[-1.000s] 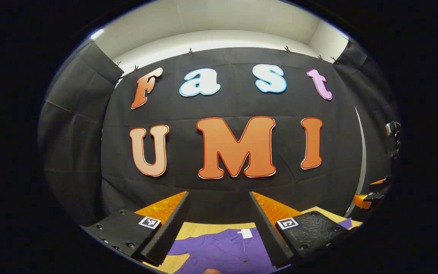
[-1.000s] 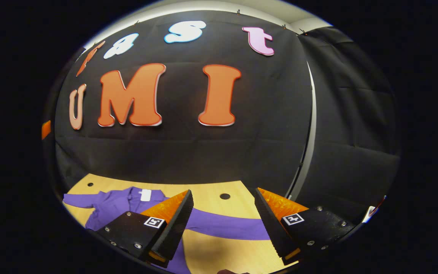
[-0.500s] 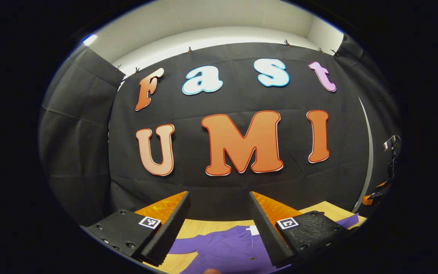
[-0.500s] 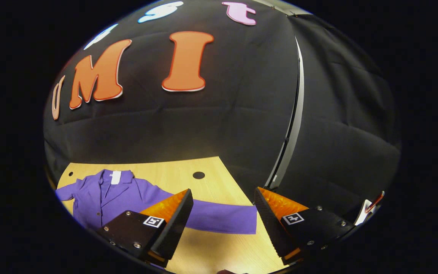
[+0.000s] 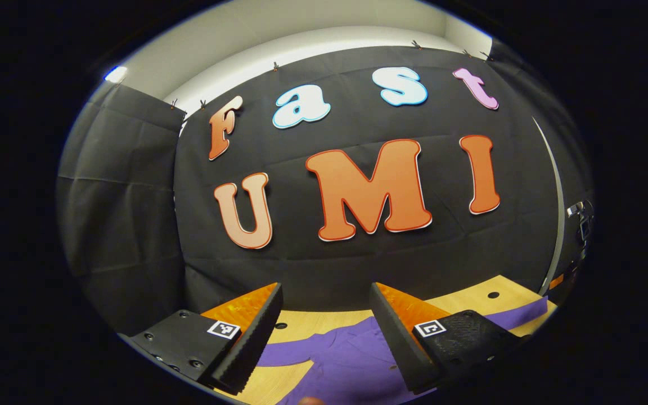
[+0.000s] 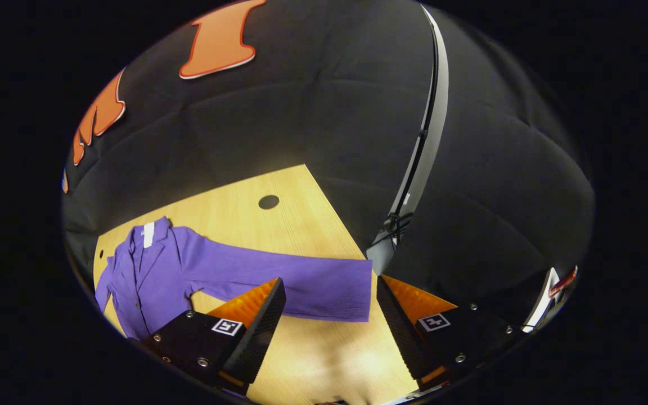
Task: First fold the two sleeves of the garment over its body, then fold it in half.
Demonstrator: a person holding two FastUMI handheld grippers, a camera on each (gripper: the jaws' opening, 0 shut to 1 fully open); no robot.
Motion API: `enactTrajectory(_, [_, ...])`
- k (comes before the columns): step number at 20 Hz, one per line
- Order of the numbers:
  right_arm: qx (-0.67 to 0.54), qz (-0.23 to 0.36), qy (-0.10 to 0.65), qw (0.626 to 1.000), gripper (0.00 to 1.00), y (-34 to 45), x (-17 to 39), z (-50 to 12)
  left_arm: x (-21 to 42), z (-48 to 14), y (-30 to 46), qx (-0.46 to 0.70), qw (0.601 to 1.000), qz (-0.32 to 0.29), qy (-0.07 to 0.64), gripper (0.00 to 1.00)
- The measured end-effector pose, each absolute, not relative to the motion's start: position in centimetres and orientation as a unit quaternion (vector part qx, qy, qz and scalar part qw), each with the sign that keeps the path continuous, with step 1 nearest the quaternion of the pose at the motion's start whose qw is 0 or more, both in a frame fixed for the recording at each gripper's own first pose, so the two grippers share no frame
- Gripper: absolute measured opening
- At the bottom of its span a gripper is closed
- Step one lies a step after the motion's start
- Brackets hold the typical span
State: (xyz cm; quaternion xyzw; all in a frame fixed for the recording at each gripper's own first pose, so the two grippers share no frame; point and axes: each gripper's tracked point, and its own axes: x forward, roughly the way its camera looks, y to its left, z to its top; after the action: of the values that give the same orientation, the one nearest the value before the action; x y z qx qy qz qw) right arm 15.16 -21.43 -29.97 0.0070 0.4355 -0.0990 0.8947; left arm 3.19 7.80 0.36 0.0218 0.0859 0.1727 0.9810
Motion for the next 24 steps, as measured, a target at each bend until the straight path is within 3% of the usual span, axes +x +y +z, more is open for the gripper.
enactTrajectory(11, [0.059, -0.077, 0.586, 0.804, 0.96, -24.3, 15.1, -37.6, 2.4, -1.5, 7.0, 0.041, 0.974, 0.182, 0.126, 0.96])
enactTrajectory(12, [0.061, -0.077, 0.599, 0.795, 0.96, -24.5, 14.9, -38.1, 2.5, -1.6, 6.8, 0.043, 0.974, 0.180, 0.128, 1.00])
enactTrajectory(13, [0.065, -0.071, 0.612, 0.785, 0.95, -24.6, 14.7, -38.7, 2.6, -1.5, 6.6, 0.045, 0.974, 0.179, 0.129, 0.96])
enactTrajectory(14, [0.067, -0.065, 0.622, 0.777, 0.85, -24.8, 14.6, -39.3, 2.6, -1.7, 6.5, 0.048, 0.974, 0.179, 0.130, 0.96])
enactTrajectory(15, [0.072, -0.058, 0.634, 0.768, 0.95, -24.7, 14.3, -39.7, 2.6, -1.7, 6.5, 0.053, 0.973, 0.181, 0.131, 1.00])
enactTrajectory(24, [0.078, -0.073, 0.676, 0.729, 0.90, -25.5, 14.5, -43.2, 2.3, -2.8, 6.1, 0.064, 0.968, 0.184, 0.157, 0.97])
